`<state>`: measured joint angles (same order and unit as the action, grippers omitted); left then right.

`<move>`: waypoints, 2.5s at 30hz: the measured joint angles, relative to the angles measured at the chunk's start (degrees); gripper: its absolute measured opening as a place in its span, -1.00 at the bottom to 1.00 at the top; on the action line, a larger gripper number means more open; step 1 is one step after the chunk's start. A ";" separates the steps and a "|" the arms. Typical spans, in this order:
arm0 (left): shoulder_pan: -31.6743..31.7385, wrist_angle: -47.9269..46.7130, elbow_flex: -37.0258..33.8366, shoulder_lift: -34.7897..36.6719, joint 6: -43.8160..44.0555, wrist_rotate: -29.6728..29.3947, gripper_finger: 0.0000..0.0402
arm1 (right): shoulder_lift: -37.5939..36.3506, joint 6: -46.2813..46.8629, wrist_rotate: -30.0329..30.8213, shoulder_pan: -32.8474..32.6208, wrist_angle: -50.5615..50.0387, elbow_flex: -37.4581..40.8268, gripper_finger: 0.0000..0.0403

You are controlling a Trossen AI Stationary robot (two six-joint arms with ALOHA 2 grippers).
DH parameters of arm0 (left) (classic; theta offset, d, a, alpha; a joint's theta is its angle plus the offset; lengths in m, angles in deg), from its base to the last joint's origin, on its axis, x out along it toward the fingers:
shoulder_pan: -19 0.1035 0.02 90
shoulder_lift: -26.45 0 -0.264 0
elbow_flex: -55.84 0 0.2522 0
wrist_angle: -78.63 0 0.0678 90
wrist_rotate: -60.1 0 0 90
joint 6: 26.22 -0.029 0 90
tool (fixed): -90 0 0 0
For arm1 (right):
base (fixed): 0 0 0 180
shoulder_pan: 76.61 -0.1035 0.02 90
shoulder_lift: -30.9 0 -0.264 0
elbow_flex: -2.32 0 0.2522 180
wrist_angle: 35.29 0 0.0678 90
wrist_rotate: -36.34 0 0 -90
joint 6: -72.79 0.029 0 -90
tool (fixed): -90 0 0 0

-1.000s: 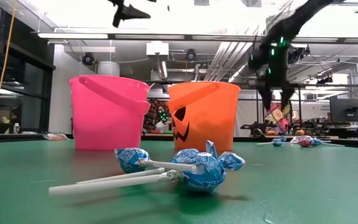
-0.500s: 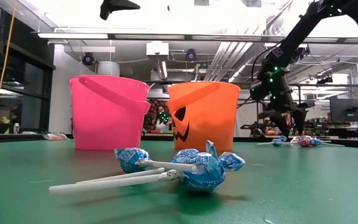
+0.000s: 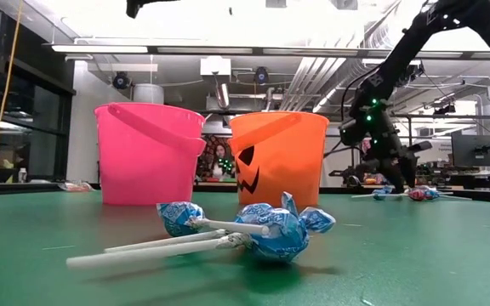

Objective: Sort candy by brand, put in halloween buckets
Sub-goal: Put the orange gummy into the orange bucket

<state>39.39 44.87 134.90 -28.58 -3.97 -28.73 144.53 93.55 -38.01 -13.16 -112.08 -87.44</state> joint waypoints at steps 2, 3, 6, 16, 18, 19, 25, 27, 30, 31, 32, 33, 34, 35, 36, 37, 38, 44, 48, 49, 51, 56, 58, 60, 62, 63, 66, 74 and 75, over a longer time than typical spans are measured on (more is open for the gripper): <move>0.00 -0.12 0.00 1.31 0.21 0.00 0.19 | 0.83 -0.09 0.29 -0.75 0.01 -0.02 -0.50; 0.00 -0.14 0.00 1.99 0.22 0.00 0.19 | 1.40 -0.16 0.22 -1.18 -0.01 -0.02 -0.52; 0.00 -0.29 0.00 3.79 0.67 -0.45 0.19 | 2.23 -0.77 -0.53 -2.17 -0.37 -0.12 -0.61; -0.02 -1.26 0.00 8.43 -0.50 -7.33 0.19 | -4.99 -5.45 -0.10 -4.03 0.03 0.04 -0.97; -0.02 -1.26 0.00 8.95 -1.39 -9.65 0.19 | -9.06 -5.88 -0.68 -5.09 0.56 0.04 -0.99; -0.02 -1.26 0.00 9.19 -1.74 -10.70 0.19 | -11.41 -6.05 -1.60 -5.76 1.53 0.04 -0.98; -0.02 -1.25 0.00 9.17 -4.41 -16.20 0.19 | -25.16 -5.67 -16.16 -13.47 11.03 0.02 -0.99; -0.02 -1.22 0.00 8.73 -5.11 -17.73 0.19 | -28.61 -5.10 -22.17 -17.41 14.90 -0.02 -1.00; 0.03 -1.24 0.00 7.79 -6.05 -18.89 0.19 | -31.69 -4.26 -29.22 -24.30 19.09 -0.07 -1.00; 0.16 -1.24 0.00 7.51 -6.46 -19.18 0.19 | -32.16 -4.38 -31.26 -26.77 20.00 -0.07 -1.00; 0.33 -1.24 0.00 7.23 -6.83 -19.42 0.19 | -32.51 -4.73 -33.24 -29.22 20.54 -0.07 -1.00; 0.46 -1.24 0.00 6.94 -6.96 -19.78 0.19 | -32.61 -5.19 -34.95 -31.85 20.70 -0.07 -1.00; 0.72 -1.22 0.00 6.65 -6.96 -19.86 0.19 | -32.60 -5.74 -36.68 -34.50 20.73 -0.06 -1.00; 1.08 -1.22 0.00 6.33 -6.94 -19.95 0.19 | -32.39 -6.39 -38.03 -37.02 20.69 -0.06 -1.00; 1.47 -1.22 0.00 5.98 -6.94 -19.97 0.19 | -32.01 -7.04 -39.01 -39.52 20.66 -0.07 -1.00; 1.84 -1.23 0.00 5.76 -6.94 -19.98 0.19 | -31.51 -7.62 -39.50 -42.09 20.65 -0.07 -1.00; 2.22 -1.23 0.00 5.51 -6.92 -19.98 0.19 | -30.93 -7.77 -39.64 -44.28 20.59 -0.05 -1.00; 4.14 -1.19 0.00 4.75 -5.91 -20.07 0.19 | -26.32 -7.76 -38.60 -52.45 20.56 -0.04 -1.00; 5.23 -1.19 0.00 4.77 -5.93 -20.05 0.19 | -23.10 -7.43 -36.33 -54.16 20.44 -0.04 -0.98; 5.53 -1.19 0.00 4.77 -5.91 -20.03 0.19 | -22.22 -7.32 -35.88 -54.19 20.08 -0.04 -0.95; 6.05 -1.19 0.00 4.77 -5.91 -20.02 0.19 | -20.52 -7.34 -35.79 -54.19 19.32 -0.04 -0.84; 7.11 -1.19 0.00 4.77 -5.93 -19.86 0.19 | -17.57 -8.02 -35.80 -54.19 19.14 0.00 -0.34; 7.37 -1.19 0.00 4.77 -5.93 -19.84 0.19 | -17.30 -10.84 -35.79 -54.19 19.15 0.00 -0.11; 7.41 -1.19 0.00 4.77 -5.95 -19.85 0.19 | -17.52 -13.19 -35.79 -53.70 18.91 -0.09 0.09; 7.41 -1.19 0.00 4.76 -5.92 -19.87 0.19 | -17.94 -14.22 -35.79 -52.59 16.97 -1.66 0.24; 7.41 -1.19 0.01 4.59 -5.71 -20.07 0.19 | -18.16 -14.89 -35.75 -51.83 15.74 -2.89 0.29; 8.33 -6.09 2.08 1.70 -2.08 -22.26 0.17 | -19.05 -17.37 -34.40 -49.16 10.79 -7.41 0.36; 26.10 -41.59 17.79 -21.63 -5.68 -17.64 -0.02 | -20.09 -21.11 -27.64 -41.90 7.66 -15.17 0.37; 27.98 -43.95 18.11 -24.72 -7.76 -17.40 -0.04 | -20.09 -21.10 -27.64 -41.29 7.81 -15.36 0.37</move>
<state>67.37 0.92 153.01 -53.30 -11.73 -46.13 124.44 72.45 -65.65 -54.46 -104.28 -102.81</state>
